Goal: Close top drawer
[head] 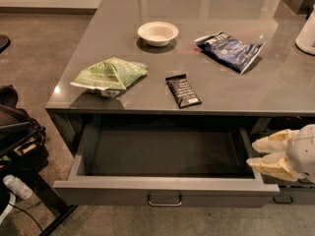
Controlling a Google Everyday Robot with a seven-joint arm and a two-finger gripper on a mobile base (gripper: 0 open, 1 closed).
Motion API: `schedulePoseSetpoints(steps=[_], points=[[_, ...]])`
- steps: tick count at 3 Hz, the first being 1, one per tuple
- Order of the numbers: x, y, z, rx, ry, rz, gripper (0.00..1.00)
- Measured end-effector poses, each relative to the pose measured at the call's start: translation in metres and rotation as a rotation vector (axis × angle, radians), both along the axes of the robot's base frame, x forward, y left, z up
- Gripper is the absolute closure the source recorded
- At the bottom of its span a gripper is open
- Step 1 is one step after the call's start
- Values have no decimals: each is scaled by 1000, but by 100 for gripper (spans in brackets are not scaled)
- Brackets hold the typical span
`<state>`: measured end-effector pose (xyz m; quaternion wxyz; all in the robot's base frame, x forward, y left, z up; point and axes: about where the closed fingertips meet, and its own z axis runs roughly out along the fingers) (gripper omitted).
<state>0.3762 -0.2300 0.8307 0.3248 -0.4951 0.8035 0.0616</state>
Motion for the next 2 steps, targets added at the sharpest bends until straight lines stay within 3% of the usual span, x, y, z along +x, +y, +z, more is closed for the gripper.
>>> schedulePoseSetpoints(steps=[1, 2], points=[[-17, -4, -27, 51, -2, -38, 83], [-35, -11, -97, 187, 4, -117, 100]])
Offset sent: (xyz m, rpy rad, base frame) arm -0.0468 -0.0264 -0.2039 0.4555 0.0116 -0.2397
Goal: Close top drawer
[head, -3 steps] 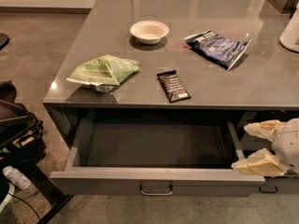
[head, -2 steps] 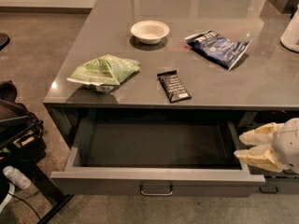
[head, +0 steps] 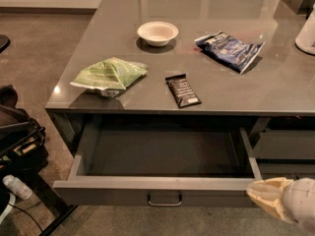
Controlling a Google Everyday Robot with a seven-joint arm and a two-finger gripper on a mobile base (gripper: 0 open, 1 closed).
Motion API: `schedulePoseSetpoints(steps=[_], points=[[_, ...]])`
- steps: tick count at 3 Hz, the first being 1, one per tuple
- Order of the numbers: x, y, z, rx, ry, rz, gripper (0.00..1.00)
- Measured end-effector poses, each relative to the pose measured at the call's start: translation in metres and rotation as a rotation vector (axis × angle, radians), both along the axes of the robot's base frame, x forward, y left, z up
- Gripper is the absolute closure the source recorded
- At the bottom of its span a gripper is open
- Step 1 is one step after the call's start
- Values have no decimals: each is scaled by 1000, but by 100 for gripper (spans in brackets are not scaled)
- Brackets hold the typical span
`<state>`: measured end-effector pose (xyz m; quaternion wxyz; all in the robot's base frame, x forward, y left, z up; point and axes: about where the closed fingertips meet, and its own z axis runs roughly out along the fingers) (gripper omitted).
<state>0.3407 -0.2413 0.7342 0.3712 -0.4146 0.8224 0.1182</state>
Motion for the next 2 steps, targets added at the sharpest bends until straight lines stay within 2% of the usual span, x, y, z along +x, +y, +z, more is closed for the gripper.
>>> schedulePoseSetpoints(steps=[1, 2], points=[[16, -3, -60, 120, 4, -32, 100], [17, -2, -64, 129, 6, -32, 100]])
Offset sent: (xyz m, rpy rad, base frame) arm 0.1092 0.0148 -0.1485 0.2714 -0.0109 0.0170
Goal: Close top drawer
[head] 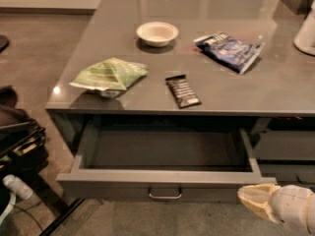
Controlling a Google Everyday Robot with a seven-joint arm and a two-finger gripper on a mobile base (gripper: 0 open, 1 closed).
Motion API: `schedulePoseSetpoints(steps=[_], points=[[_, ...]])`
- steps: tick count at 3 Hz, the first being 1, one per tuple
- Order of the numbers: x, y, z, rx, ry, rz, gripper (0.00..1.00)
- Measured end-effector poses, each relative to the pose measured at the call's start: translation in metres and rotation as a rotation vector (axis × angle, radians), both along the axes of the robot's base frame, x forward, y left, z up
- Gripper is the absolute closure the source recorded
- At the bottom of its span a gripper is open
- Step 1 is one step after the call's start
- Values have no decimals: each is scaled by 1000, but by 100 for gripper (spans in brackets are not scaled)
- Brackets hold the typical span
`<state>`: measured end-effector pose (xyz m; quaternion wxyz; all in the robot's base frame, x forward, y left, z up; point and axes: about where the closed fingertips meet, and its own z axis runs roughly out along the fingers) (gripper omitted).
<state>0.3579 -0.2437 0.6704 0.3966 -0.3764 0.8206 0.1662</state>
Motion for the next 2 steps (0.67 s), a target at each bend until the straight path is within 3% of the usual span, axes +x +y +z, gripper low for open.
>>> schedulePoseSetpoints(steps=[1, 2], points=[[32, 9, -21, 37, -17, 13, 100], [30, 9, -21, 37, -17, 13, 100]])
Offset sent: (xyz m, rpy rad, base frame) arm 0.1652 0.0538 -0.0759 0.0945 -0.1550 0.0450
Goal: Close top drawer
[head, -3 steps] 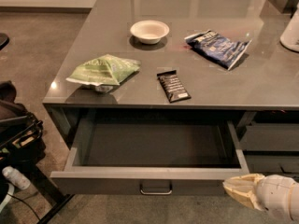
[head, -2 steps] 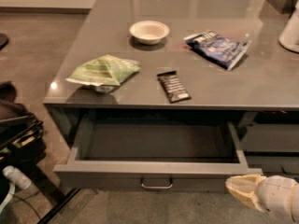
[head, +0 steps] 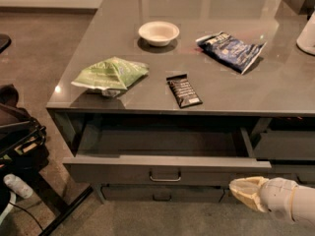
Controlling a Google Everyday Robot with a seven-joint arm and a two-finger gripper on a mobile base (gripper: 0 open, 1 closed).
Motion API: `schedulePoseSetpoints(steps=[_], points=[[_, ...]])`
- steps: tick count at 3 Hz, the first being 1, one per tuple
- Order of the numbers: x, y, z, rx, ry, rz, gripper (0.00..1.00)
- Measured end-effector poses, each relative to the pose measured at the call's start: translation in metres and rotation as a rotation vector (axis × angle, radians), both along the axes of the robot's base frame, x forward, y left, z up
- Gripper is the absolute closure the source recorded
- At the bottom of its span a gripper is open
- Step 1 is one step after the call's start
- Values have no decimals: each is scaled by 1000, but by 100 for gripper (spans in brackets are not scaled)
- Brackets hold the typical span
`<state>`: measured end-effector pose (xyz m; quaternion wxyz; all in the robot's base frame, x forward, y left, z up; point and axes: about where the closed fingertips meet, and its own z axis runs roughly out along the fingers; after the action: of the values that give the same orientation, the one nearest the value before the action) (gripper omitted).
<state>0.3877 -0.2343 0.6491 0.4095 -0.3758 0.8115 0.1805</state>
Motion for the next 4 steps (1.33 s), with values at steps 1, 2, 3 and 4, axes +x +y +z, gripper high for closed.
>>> schedulePoseSetpoints(steps=[1, 2, 3, 4], points=[[32, 12, -9, -7, -50, -8, 100], [62, 36, -13, -16, -117, -4, 100], [100, 53, -12, -73, -208, -40, 100], [100, 53, -12, -73, -208, -40, 100]])
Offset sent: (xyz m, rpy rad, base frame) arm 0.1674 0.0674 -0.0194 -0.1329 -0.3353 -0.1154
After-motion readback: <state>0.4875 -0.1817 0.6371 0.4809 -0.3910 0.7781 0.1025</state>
